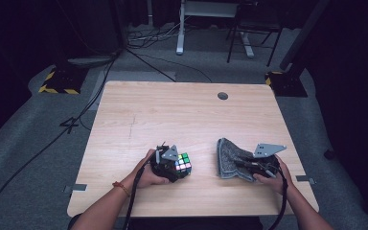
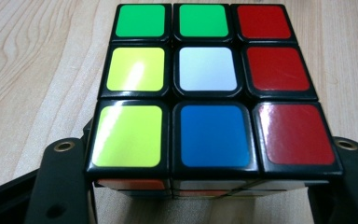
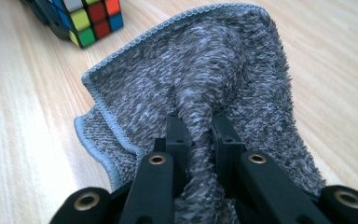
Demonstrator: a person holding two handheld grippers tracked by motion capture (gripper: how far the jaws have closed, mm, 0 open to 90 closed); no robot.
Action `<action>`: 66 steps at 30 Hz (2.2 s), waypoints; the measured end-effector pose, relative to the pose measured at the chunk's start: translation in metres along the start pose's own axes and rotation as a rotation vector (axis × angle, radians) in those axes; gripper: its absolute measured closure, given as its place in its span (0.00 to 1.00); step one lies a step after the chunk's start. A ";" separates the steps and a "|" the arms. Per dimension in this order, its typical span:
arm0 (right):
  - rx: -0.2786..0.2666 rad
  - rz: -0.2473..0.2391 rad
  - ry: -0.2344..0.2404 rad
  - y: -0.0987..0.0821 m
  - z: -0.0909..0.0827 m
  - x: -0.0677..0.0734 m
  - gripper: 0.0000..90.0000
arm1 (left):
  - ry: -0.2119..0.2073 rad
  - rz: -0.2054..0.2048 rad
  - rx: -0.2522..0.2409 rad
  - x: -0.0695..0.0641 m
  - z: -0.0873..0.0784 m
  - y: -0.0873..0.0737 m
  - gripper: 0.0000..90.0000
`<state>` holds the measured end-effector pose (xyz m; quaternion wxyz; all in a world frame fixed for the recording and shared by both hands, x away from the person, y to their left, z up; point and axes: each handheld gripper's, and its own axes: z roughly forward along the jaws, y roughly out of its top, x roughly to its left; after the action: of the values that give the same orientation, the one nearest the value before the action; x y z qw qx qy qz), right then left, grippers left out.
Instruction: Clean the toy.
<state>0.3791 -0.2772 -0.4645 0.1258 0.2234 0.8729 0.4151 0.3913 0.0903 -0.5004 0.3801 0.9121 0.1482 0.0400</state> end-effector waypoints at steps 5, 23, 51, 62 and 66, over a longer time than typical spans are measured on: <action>-0.036 -0.017 0.008 0.009 -0.007 0.005 0.90 | 0.006 0.017 0.032 -0.007 0.001 0.008 0.38; -0.124 -0.095 0.152 0.066 -0.004 0.037 0.89 | 0.018 0.141 0.039 -0.032 0.008 0.059 0.38; 0.011 -0.182 0.093 0.098 0.039 0.062 0.89 | 0.043 0.141 0.096 -0.032 0.021 0.064 0.38; 0.045 -0.111 0.030 0.073 0.032 0.031 0.89 | 0.024 0.144 0.045 -0.033 0.006 0.066 0.38; 0.013 -0.132 0.059 0.074 0.025 0.036 0.89 | 0.005 0.129 0.051 -0.030 0.005 0.065 0.38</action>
<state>0.3796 -0.2013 -0.4236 0.1258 0.1539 0.8917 0.4067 0.3791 0.0340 -0.4567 0.3532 0.9290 0.0912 0.0628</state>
